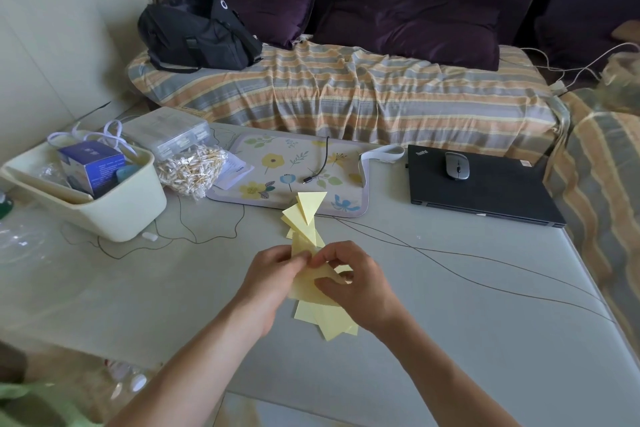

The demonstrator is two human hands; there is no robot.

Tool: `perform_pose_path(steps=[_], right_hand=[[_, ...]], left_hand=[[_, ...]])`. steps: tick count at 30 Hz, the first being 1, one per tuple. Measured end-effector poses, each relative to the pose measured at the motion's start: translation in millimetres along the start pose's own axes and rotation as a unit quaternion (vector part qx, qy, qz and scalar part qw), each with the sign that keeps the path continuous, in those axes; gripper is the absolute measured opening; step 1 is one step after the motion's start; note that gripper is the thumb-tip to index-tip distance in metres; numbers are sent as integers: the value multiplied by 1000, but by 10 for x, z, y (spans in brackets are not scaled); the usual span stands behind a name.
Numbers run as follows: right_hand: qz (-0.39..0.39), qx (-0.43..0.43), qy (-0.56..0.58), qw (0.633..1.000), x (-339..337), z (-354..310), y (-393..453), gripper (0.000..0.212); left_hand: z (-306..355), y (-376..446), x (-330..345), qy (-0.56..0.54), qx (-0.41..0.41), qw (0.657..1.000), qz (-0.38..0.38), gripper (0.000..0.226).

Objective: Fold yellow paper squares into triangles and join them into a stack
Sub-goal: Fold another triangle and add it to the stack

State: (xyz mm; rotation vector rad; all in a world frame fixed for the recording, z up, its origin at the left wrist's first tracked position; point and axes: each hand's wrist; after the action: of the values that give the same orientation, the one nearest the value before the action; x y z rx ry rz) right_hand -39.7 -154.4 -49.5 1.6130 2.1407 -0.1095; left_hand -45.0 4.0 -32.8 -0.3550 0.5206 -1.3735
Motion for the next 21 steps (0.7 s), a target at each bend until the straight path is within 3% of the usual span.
perform_pose_path(steps=[3, 8, 12, 16, 21], right_hand=[[-33, 8, 41, 999, 5, -14, -23, 29], [36, 97, 116, 988, 1, -4, 22, 10], [34, 174, 169, 970, -75, -8, 74, 16], [5, 179, 171, 969, -86, 23, 77, 20], [55, 179, 190, 964, -92, 13, 98, 19]], left_hand=[[-18, 6, -31, -13, 22, 998, 50, 12], [-14, 15, -52, 27, 49, 996, 67, 22], [3, -48, -11, 109, 106, 987, 51, 27], [8, -60, -3, 117, 131, 984, 42, 28], [8, -54, 2, 128, 127, 983, 34, 36]])
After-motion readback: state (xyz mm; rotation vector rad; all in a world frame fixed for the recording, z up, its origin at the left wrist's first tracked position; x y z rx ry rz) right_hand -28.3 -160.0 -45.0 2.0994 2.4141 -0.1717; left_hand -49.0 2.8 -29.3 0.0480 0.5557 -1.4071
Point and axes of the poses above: each hand's wrist, its own y-axis towards the middle knuckle, its own x-axis out of the palm, z = x × y, and after that the axes turned 9 degrees about -x, right-handed
